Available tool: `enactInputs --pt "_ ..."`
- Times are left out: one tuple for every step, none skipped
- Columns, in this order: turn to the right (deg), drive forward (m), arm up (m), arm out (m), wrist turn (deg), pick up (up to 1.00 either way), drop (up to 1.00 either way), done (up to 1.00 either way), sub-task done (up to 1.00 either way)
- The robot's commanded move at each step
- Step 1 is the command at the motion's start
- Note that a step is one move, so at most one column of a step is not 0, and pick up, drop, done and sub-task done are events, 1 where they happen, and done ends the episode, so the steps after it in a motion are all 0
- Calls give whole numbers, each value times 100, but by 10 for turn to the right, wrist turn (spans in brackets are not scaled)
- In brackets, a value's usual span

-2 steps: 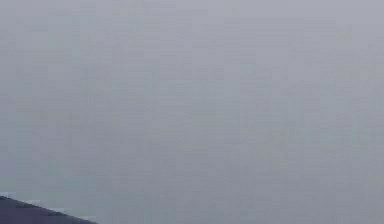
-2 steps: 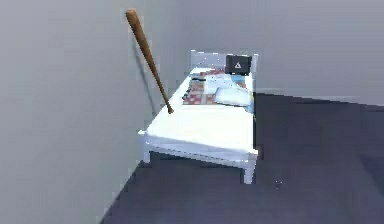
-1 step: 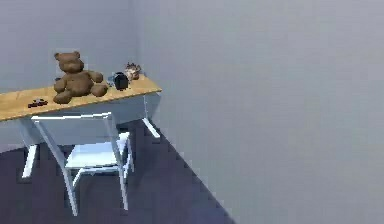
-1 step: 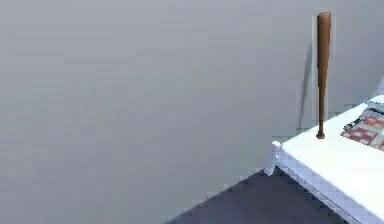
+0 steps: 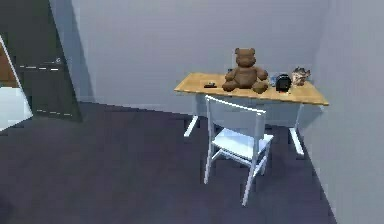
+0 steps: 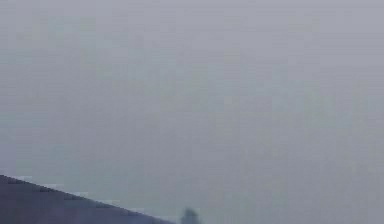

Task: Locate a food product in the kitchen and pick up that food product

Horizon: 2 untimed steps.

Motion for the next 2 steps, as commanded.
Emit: enactInputs --pt "-390 0 0 0 0 0 0 0 0" --pt "0 100 0 0 0 0 0 0 0"
